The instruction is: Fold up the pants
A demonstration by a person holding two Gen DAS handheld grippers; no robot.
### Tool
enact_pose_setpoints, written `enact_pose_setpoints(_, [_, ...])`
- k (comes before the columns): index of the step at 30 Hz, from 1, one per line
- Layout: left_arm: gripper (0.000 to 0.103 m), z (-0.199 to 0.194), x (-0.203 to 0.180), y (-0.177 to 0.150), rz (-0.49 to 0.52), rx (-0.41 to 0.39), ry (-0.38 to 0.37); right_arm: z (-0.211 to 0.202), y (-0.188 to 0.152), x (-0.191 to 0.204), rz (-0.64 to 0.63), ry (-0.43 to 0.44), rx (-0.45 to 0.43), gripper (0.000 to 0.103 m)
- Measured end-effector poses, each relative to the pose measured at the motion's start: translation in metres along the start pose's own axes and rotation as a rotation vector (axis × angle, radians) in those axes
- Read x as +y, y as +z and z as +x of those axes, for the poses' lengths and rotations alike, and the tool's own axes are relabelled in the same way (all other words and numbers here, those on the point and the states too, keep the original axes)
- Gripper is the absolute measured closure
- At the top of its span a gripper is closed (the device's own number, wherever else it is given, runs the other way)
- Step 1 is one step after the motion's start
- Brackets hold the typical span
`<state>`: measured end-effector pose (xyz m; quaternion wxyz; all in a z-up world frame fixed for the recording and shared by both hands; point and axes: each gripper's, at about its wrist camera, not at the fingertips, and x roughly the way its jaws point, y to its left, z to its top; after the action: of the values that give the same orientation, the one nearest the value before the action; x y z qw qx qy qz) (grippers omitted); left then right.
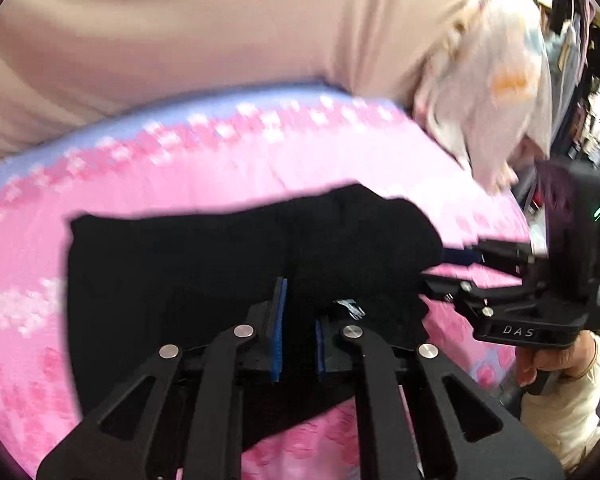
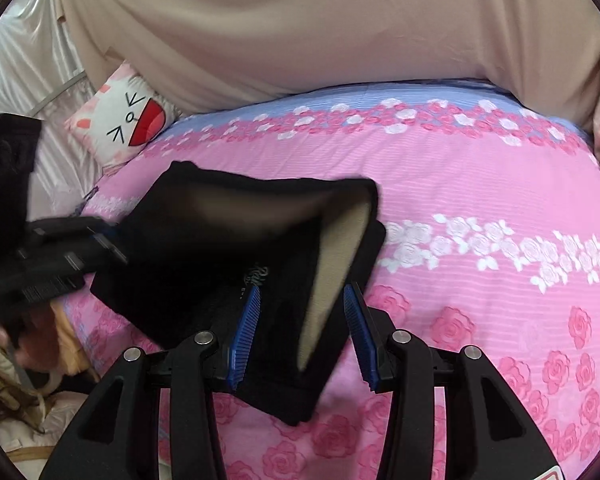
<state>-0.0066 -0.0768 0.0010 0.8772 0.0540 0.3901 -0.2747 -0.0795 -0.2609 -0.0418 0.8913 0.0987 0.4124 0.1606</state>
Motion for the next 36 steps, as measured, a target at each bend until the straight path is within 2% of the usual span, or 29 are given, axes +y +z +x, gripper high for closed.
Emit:
enact_pose_setpoints(4, [0.092,-0.010,-0.001,0.005,0.013,-0.019,-0.004,0.022,0.010,0.019,-0.059,0.064,0.055,0.060])
enact_pose_setpoints(6, [0.092,-0.010,-0.005,0.005,0.022,-0.017,-0.005,0.037,0.020,0.025,-0.081,0.051,0.075,0.059])
enact_pose_setpoints(8, [0.092,-0.010,-0.008,0.006,0.021,-0.014,-0.017,0.059,0.032,0.025,-0.100,-0.006,0.096,0.047])
enact_pose_setpoints(9, [0.092,-0.010,-0.009,0.007,0.022,-0.015,-0.010,0.067,0.035,0.023,-0.101,-0.036,0.101,0.037])
enact_pose_setpoints(11, [0.092,-0.008,-0.008,0.008,0.024,-0.019,-0.004,0.085,0.038,0.018,-0.082,-0.014,0.119,0.036])
enact_pose_setpoints(12, [0.092,-0.007,-0.008,0.007,0.022,-0.016,-0.003,0.091,0.037,0.018,-0.060,0.013,0.117,0.050])
enact_pose_setpoints(13, [0.092,-0.006,-0.008,0.007,0.020,-0.009,-0.007,0.090,0.037,0.020,-0.064,0.006,0.121,0.083])
enact_pose_setpoints(14, [0.092,-0.005,-0.008,0.007,0.018,-0.002,-0.012,0.078,0.037,0.020,-0.048,0.069,0.100,0.085])
enact_pose_setpoints(15, [0.092,-0.007,-0.010,0.006,0.021,0.000,-0.020,0.064,0.038,0.017,-0.027,0.093,0.067,0.088])
enact_pose_setpoints(17, [0.091,-0.011,-0.018,0.004,0.039,-0.007,-0.054,0.040,0.034,-0.001,0.022,0.053,0.017,0.088])
enact_pose_setpoints(20, [0.086,-0.002,-0.037,-0.007,0.091,0.015,-0.098,0.059,0.016,-0.037,0.119,0.042,0.092,0.087])
enact_pose_setpoints(22, [0.086,0.023,-0.049,-0.019,0.113,0.096,-0.111,0.050,0.009,-0.050,0.204,0.121,0.049,0.083])
enact_pose_setpoints(23, [0.086,0.030,-0.051,-0.023,0.114,0.130,-0.118,0.041,0.008,-0.050,0.218,0.107,0.039,0.081])
enact_pose_setpoints(24, [0.085,0.032,-0.051,-0.027,0.108,0.151,-0.128,0.020,0.007,-0.049,0.215,0.051,-0.016,0.074])
enact_pose_setpoints(25, [0.084,0.028,-0.048,-0.028,0.104,0.151,-0.132,0.005,0.006,-0.048,0.206,-0.005,-0.055,0.071])
enact_pose_setpoints(26, [0.072,0.021,-0.045,-0.027,0.104,0.136,-0.128,-0.016,0.005,-0.045,0.191,-0.085,-0.089,0.071])
enact_pose_setpoints(27, [0.047,0.009,-0.039,-0.026,0.101,0.103,-0.097,-0.027,0.004,-0.040,0.183,-0.096,-0.108,0.071])
enact_pose_setpoints(28, [0.034,0.001,-0.035,-0.026,0.095,0.080,-0.068,-0.038,0.006,-0.033,0.174,-0.071,-0.129,0.071])
enact_pose_setpoints(29, [0.016,-0.008,-0.029,-0.025,0.085,0.053,-0.049,-0.045,0.009,-0.023,0.160,-0.030,-0.144,0.071])
enact_pose_setpoints(31, [0.013,-0.028,-0.015,-0.024,0.052,-0.004,-0.019,-0.047,0.019,0.008,0.092,0.059,-0.152,0.071])
enact_pose_setpoints(33, [0.013,-0.039,-0.004,-0.023,0.039,-0.034,0.013,-0.026,0.024,0.039,0.025,0.130,-0.104,0.071])
enact_pose_setpoints(35, [0.013,-0.037,0.010,-0.019,0.015,-0.036,0.094,0.009,0.023,0.055,-0.040,0.138,-0.018,0.073])
enact_pose_setpoints(36, [0.013,-0.031,0.020,-0.021,0.002,-0.014,0.144,0.033,0.017,0.053,-0.065,0.095,0.049,0.079])
